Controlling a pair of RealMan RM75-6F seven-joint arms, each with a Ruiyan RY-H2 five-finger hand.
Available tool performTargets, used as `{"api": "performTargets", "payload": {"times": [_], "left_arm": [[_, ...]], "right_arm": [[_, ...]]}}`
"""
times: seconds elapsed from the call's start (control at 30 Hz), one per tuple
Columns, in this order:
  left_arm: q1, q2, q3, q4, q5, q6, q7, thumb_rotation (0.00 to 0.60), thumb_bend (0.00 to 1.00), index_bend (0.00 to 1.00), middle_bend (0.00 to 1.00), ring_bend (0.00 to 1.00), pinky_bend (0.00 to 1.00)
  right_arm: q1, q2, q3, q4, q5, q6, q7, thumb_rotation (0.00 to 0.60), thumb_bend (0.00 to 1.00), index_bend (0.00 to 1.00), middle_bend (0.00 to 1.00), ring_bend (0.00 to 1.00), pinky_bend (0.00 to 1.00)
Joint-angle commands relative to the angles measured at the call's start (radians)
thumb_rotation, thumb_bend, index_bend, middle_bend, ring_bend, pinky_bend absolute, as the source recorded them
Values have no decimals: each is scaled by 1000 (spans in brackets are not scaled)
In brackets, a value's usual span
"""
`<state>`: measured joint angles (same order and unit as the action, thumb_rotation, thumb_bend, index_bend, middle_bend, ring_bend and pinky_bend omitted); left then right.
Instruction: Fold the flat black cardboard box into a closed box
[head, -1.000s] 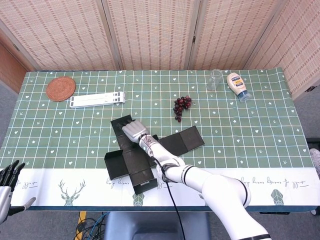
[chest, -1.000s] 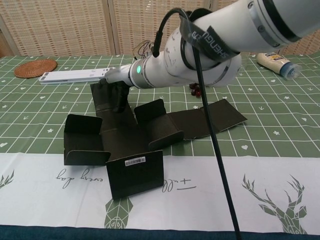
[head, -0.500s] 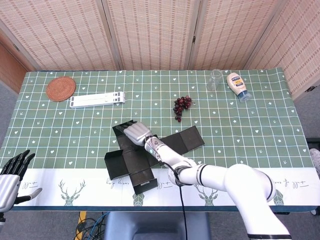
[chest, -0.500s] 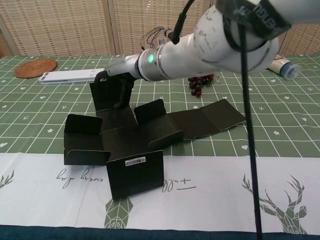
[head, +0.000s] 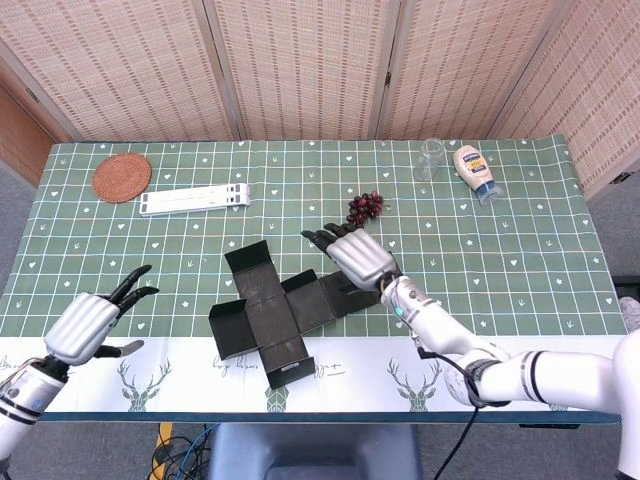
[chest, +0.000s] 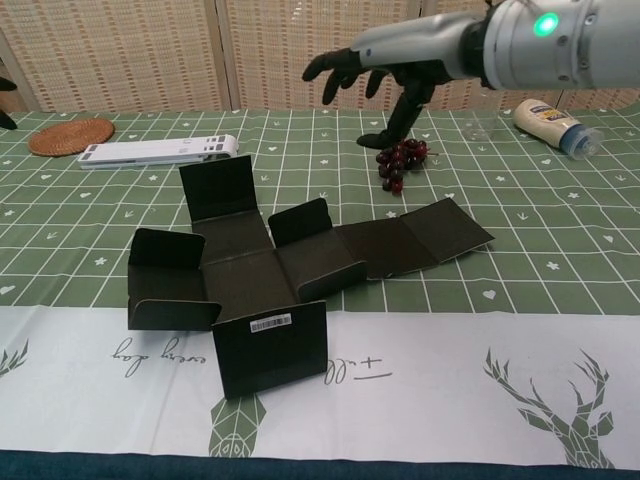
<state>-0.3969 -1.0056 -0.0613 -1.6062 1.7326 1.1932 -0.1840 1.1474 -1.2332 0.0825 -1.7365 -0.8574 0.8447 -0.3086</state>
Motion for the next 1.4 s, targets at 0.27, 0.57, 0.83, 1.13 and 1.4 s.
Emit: {"api": "performTargets", "payload": {"times": [0.27,0.57,0.83,1.13,1.4], "left_arm": [[-241,-32,-29,-49,-75,-356,67,600,538,103,57,732,854],[-388,-121,-60,-29,-275,-598,201,600,588,0,0,696,872],[-507,-194,-84,56,-504,-719,330,600,592,0,0,694,873],[-653,-261,-11,189,-800,-776,466,600,613,0,0,694,875],[-774,-342,111,310,-1062,-785,527,600,613,0,0,694,877]], "right_arm": [[-131,112,-38,-75,-93,49,55,600,456,0,135,124,148],[-199,133,-28,-73,-156,52,105,600,458,0,135,124,147],[-237,131,-13,-49,-199,38,150,600,464,0,135,124,148],[-273,128,-2,-33,-245,24,187,600,472,0,135,124,147],[-299,130,7,-28,-274,18,204,600,475,0,135,124,147]]}}
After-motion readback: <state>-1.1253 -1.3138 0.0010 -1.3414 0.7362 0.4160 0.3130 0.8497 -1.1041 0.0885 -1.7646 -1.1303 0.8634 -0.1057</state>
